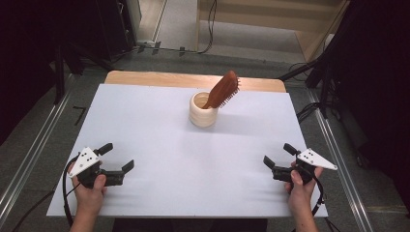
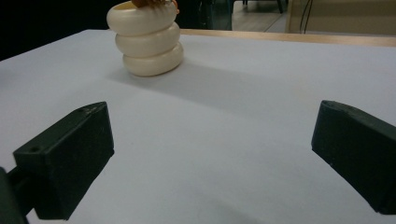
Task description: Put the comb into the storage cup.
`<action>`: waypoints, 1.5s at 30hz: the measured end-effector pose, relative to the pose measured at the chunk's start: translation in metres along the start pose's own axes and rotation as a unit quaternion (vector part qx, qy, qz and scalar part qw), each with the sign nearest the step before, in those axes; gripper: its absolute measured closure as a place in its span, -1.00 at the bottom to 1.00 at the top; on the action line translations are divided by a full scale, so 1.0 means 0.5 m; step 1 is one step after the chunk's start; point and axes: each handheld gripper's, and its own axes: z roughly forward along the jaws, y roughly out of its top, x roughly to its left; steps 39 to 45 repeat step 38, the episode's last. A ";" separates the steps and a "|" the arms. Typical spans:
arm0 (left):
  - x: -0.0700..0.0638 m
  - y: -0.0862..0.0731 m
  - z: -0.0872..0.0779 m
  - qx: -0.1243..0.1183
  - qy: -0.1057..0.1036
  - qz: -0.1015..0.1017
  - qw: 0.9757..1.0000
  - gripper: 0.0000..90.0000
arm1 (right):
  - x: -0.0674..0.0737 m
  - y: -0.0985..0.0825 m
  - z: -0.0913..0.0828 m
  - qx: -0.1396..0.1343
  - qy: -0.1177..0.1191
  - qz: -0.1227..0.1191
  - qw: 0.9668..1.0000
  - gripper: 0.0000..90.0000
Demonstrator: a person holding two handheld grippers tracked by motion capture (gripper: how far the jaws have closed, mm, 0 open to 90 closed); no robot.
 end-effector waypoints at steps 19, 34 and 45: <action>-0.001 0.000 -0.001 -0.001 0.001 0.003 1.000 -1.00 | -0.027 -0.022 -0.073 -0.006 -0.031 0.002 1.000 -1.00; -0.001 0.000 -0.001 -0.001 0.001 0.003 1.000 -1.00 | -0.056 -0.039 -0.107 -0.015 -0.037 0.016 0.999 -1.00; -0.002 0.000 0.000 0.001 0.005 0.002 1.000 -1.00 | -0.059 -0.040 -0.106 -0.013 -0.033 0.020 0.999 -1.00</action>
